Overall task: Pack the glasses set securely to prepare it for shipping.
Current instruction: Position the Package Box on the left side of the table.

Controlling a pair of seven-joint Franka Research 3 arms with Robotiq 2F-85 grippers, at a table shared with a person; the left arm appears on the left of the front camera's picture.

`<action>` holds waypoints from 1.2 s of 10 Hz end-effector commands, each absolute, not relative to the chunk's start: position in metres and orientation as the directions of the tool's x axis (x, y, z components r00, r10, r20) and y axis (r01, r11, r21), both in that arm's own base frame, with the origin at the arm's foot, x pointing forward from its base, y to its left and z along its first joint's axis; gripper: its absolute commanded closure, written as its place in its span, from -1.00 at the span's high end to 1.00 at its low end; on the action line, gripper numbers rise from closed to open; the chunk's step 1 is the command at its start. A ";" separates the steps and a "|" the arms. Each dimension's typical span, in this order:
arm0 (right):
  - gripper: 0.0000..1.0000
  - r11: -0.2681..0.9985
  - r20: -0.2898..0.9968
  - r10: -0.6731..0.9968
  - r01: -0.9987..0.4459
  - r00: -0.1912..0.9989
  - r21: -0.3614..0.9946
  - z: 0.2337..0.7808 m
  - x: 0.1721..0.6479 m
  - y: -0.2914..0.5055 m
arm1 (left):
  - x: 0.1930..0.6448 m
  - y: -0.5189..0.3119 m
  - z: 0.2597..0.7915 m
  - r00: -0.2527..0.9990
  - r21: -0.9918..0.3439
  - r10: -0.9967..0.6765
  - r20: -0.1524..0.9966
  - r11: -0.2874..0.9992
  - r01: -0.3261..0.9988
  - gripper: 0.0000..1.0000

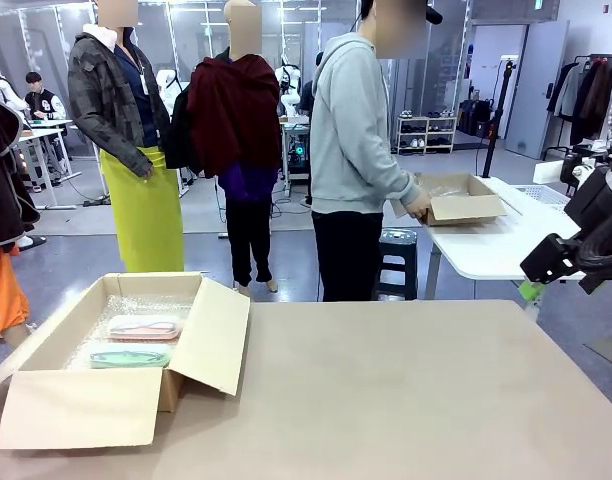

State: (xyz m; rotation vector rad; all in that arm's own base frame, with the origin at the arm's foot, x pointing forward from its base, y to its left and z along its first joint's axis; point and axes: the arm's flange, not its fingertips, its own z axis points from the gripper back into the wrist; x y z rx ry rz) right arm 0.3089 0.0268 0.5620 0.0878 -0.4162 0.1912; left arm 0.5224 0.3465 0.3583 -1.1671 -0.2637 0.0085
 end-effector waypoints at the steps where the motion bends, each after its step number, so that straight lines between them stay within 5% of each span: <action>1: 1.00 0.979 0.405 0.169 -0.201 0.898 0.036 0.562 0.308 0.027 | 0.516 0.324 0.427 0.925 -0.790 -0.017 0.379 0.515 0.333 1.00; 6: 1.00 0.979 0.405 0.169 -0.201 0.898 0.036 0.562 0.308 0.027 | 0.473 0.194 0.545 0.696 -0.412 -0.402 0.595 0.590 0.694 1.00; 12: 1.00 0.979 0.405 0.169 -0.201 0.898 0.036 0.562 0.308 0.027 | 0.439 0.026 0.583 0.338 0.023 -0.767 0.545 0.417 0.909 1.00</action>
